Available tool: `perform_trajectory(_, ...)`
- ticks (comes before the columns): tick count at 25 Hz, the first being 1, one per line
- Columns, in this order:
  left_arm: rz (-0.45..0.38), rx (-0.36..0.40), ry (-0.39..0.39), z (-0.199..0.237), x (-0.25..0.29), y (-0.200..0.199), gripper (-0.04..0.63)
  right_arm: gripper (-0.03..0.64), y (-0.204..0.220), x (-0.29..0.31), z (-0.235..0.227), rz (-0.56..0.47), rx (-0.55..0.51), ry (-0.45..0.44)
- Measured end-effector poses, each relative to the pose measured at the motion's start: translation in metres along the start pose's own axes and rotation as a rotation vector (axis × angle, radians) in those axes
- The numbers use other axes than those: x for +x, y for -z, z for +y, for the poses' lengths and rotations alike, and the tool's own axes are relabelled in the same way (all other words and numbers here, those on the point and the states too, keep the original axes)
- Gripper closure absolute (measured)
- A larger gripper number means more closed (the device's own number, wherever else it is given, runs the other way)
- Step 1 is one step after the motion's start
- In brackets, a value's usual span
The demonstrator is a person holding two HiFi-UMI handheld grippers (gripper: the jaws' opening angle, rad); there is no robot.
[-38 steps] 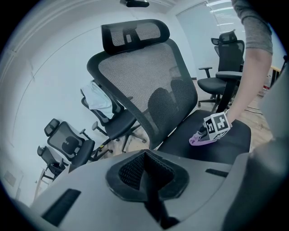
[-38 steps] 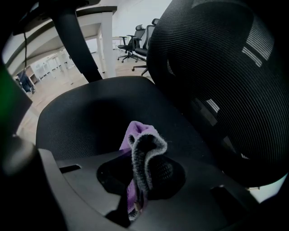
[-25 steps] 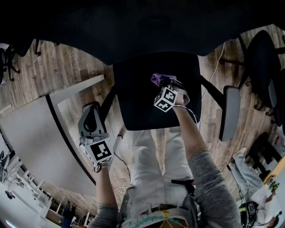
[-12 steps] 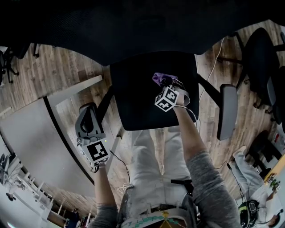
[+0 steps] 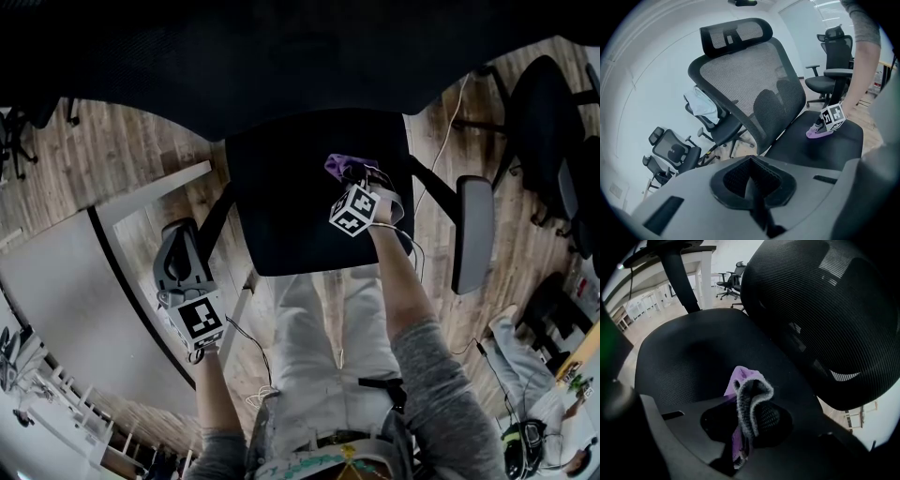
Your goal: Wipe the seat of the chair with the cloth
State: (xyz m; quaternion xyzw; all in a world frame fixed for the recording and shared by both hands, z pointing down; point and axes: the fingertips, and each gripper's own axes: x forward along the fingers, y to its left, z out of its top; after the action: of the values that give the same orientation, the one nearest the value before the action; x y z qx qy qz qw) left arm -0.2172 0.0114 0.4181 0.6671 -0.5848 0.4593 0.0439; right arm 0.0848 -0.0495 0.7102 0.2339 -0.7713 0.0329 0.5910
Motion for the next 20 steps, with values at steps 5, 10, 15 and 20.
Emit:
perform_trajectory(5,0.009,0.002,-0.004,-0.002,0.000,0.002,0.597,0.565,0.012,-0.003,-0.005,0.008,0.014,0.014)
perform_trajectory(10,0.006,0.001,-0.006,0.000,0.001,0.001,0.597,0.565,0.020,-0.007,-0.012,0.015,0.041,0.033)
perform_trajectory(15,0.010,0.005,-0.008,0.000,0.001,0.002,0.597,0.565,0.029,-0.011,-0.015,0.020,0.047,0.051)
perform_trajectory(20,0.018,0.006,-0.012,0.000,0.000,0.004,0.597,0.565,0.039,-0.016,-0.022,0.018,0.067,0.078)
